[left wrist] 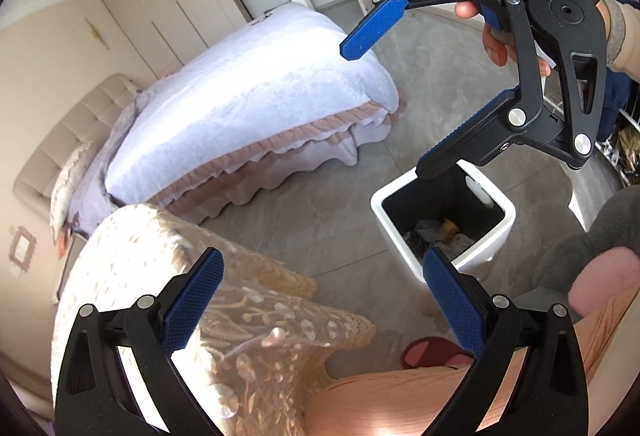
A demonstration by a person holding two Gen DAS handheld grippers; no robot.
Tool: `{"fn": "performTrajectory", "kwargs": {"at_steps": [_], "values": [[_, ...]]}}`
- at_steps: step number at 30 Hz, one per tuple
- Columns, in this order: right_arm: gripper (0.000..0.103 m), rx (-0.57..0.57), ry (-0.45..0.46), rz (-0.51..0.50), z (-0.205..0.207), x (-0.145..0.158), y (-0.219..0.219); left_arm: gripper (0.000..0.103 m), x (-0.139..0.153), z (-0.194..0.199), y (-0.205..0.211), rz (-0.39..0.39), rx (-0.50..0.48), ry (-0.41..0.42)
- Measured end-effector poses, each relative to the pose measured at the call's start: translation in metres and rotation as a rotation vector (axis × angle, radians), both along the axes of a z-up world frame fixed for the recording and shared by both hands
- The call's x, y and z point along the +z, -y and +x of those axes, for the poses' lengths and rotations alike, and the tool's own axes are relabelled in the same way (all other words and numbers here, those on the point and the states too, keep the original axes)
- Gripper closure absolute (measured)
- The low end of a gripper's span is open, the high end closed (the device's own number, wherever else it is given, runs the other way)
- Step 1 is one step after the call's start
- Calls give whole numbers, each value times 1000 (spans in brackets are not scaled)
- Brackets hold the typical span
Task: Collect trash
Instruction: 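Move both tools back over the table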
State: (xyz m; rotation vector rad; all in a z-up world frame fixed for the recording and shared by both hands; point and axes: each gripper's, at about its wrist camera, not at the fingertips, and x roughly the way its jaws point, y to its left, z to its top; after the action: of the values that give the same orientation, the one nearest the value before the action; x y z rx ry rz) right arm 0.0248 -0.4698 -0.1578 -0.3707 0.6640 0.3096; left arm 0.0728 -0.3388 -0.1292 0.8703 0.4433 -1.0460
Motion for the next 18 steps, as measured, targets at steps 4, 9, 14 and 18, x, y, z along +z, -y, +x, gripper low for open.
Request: {"fn": "performTrajectory", "kwargs": {"at_steps": [4, 9, 14, 18], "values": [[5, 50, 29, 12, 10, 13, -24, 5, 14, 9, -29, -41, 75, -7], [5, 113, 61, 30, 24, 29, -55, 5, 30, 16, -62, -79, 148, -1], [5, 174, 94, 65, 41, 45, -86, 5, 43, 30, -100, -148, 255, 2], [5, 223, 111, 76, 56, 55, -112, 5, 51, 41, -132, -190, 358, 13]]}}
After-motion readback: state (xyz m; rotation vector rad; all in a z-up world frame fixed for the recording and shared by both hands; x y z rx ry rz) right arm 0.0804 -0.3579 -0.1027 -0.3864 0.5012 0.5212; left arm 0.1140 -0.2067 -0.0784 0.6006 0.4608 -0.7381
